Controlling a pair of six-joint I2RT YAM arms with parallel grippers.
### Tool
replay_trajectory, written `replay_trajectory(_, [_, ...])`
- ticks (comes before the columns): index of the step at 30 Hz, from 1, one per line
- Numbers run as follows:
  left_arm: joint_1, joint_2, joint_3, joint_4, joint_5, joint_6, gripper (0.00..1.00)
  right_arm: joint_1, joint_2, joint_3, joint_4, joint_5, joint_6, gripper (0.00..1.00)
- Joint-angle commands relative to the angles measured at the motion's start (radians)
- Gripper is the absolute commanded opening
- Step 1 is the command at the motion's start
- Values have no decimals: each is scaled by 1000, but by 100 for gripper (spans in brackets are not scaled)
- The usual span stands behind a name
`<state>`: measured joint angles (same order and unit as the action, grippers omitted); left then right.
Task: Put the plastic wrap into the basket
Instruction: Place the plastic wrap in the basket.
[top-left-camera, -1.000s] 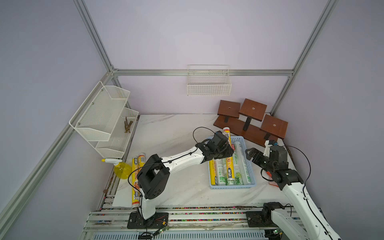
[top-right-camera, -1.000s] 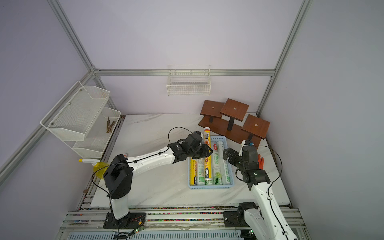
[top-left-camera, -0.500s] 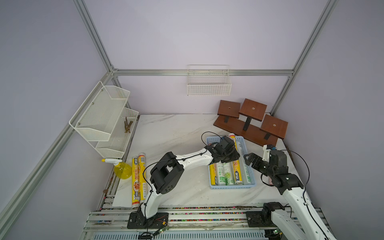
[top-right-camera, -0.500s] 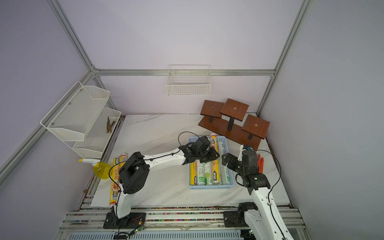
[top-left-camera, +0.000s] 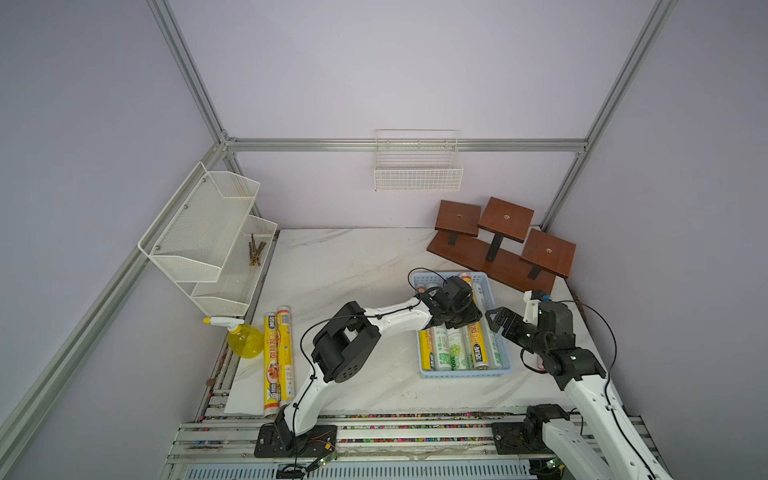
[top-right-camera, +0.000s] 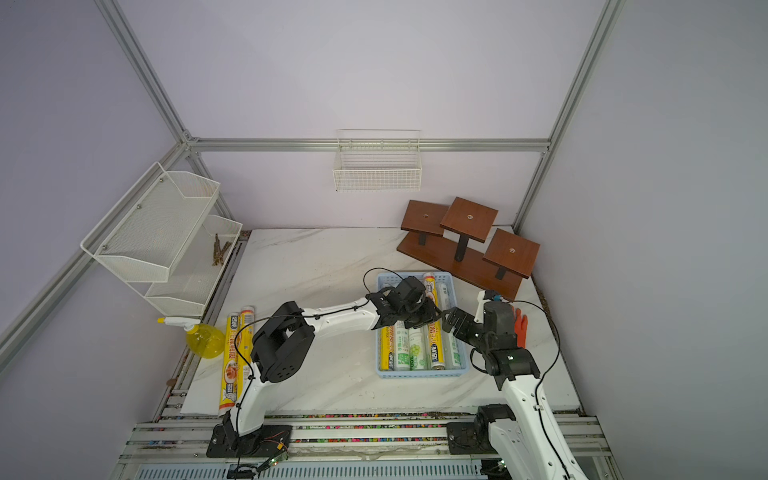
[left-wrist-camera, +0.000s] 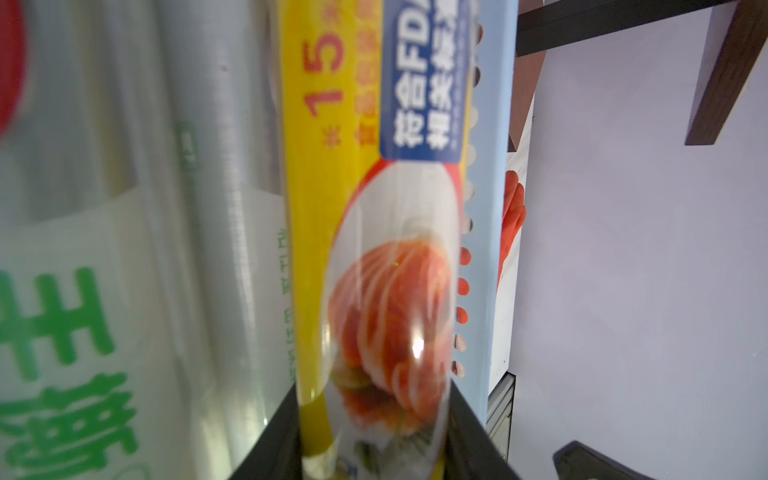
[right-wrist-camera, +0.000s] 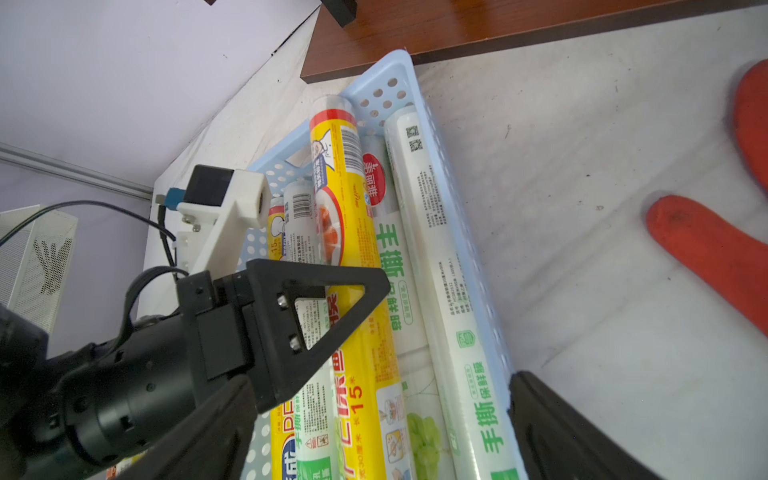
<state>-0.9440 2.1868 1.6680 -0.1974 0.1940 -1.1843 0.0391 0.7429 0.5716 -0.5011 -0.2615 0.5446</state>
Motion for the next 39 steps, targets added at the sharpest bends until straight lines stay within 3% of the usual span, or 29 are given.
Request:
replay_trajectory(1, [-5,14,67,-4,27,-9,32,-5,-13,0,6,28,-26,99])
replay_trajectory(6, [-6,26,76,-38,17,-19,35,-4,-12,14,-2,40,-26,99])
replay_trajectory(20, [-21,43,107,-107,-1,-16,56,-5,-19,-2,4,43,-20,99])
replay_trajectory(35, [-30,-30,119,-233,-97,71,47,-4,-38,-21,24,34,4,99])
replay_trajectory(39, [-30,-20,135,-255,-82,86,49,-4,-38,-29,38,20,18,99])
